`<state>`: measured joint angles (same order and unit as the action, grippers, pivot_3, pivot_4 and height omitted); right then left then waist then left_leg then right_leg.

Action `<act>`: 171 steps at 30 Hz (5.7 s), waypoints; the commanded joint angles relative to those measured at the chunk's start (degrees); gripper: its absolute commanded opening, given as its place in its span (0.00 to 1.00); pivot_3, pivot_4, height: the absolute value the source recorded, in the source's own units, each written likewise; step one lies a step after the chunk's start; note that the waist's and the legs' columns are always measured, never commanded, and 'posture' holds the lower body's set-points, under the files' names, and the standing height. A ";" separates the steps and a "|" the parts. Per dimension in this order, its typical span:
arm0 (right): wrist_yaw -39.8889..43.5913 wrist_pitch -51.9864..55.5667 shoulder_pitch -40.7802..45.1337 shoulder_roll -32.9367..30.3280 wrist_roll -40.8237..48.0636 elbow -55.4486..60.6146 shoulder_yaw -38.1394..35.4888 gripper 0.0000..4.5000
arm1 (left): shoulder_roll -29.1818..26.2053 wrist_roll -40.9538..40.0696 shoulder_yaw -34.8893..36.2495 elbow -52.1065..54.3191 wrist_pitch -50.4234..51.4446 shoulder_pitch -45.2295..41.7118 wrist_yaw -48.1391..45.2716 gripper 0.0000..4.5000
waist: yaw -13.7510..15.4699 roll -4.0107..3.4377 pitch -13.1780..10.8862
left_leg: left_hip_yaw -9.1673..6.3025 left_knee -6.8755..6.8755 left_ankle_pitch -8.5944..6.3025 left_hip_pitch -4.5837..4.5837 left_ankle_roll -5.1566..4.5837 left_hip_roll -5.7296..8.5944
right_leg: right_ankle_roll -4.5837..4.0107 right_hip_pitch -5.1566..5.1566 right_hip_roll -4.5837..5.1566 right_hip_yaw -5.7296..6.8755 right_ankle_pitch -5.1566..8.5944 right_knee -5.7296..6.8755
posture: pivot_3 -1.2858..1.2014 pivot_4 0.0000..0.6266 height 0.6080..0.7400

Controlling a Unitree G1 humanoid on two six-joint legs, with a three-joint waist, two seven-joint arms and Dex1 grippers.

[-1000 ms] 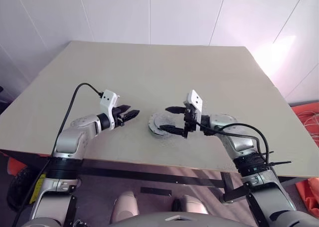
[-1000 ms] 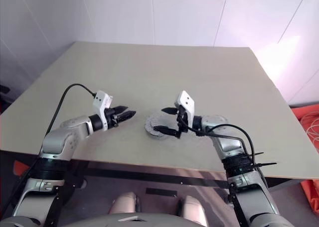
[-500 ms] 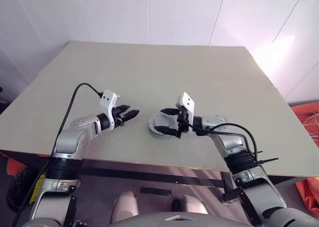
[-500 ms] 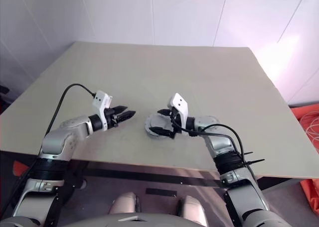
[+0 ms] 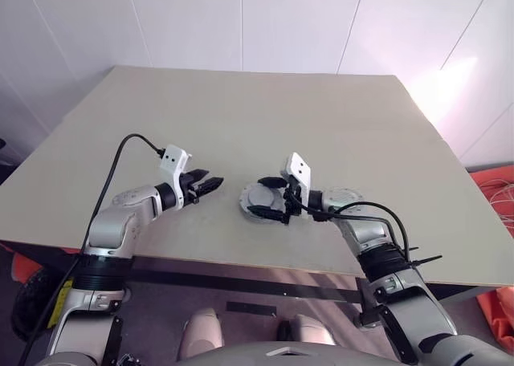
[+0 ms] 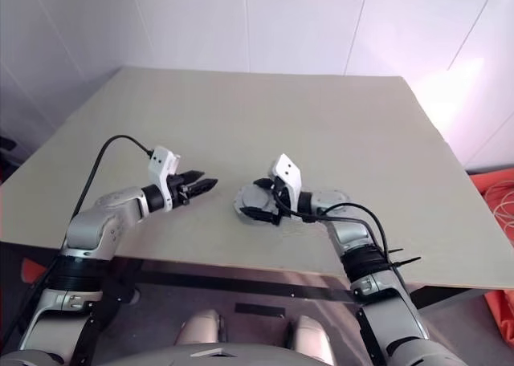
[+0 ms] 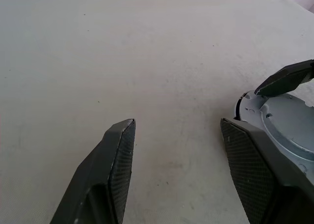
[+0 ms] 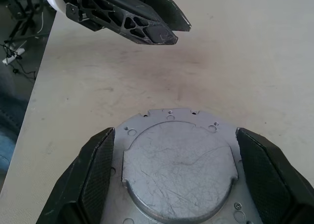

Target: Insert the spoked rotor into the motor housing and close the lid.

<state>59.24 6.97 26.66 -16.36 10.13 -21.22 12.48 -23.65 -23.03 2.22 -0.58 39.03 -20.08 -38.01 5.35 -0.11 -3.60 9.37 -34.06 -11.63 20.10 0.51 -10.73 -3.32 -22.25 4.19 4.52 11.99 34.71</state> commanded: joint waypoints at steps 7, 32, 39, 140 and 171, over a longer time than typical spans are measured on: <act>0.06 -3.10 0.64 -0.70 -0.24 -0.82 -0.90 0.69 | -0.63 -0.52 1.27 1.83 -0.80 -0.67 0.34 0.66 | 0.02 0.00 0.00 | 0.00 0.00 0.00 0.00 0.00 0.00 | 0.00 0.00 0.00 0.00 0.00 0.00 | 0.52 0.00 1.00; -1.92 -3.96 0.40 -0.04 -1.59 -0.91 -0.58 0.69 | -0.64 -0.55 1.08 1.87 -1.02 -0.50 0.40 0.66 | 0.04 -0.01 -0.01 | 0.00 0.01 0.00 0.02 0.00 0.00 | 0.01 -0.01 0.00 0.00 0.01 -0.02 | 0.52 0.00 1.00; -2.14 -6.13 0.90 0.62 -2.99 -2.82 0.24 0.69 | -0.79 -0.55 1.11 1.85 -0.91 -0.71 0.35 0.66 | -0.05 -0.01 -0.01 | 0.00 0.01 0.00 -0.03 0.00 0.00 | 0.02 0.01 0.00 -0.01 0.01 -0.01 | 0.52 0.00 1.00; -0.01 -6.68 1.17 -8.25 -7.10 -20.71 5.94 0.69 | 10.39 -11.19 3.45 1.92 14.74 -7.37 9.17 0.66 | -0.26 0.91 1.74 | -0.69 1.67 -1.52 -2.00 -0.27 1.98 | 1.37 3.32 0.03 -3.05 4.47 -1.22 | 0.52 0.00 1.00; -0.28 12.32 -1.60 -10.40 -6.31 2.43 5.69 0.69 | 20.69 -24.62 17.74 -17.72 33.10 -22.74 15.65 0.22 | -1.30 0.48 1.40 | -0.74 1.32 -1.44 -0.37 -0.61 1.48 | 1.01 2.20 -0.32 -2.74 3.36 -0.93 | 0.52 0.00 1.00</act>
<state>59.11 16.40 27.83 -25.50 7.54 -15.90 14.66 -2.99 -46.32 20.12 -18.98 71.52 -41.83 -22.16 4.05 0.37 -2.20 8.62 -32.76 -13.07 19.74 -0.10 -9.26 -2.31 -20.07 3.87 1.80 15.35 33.78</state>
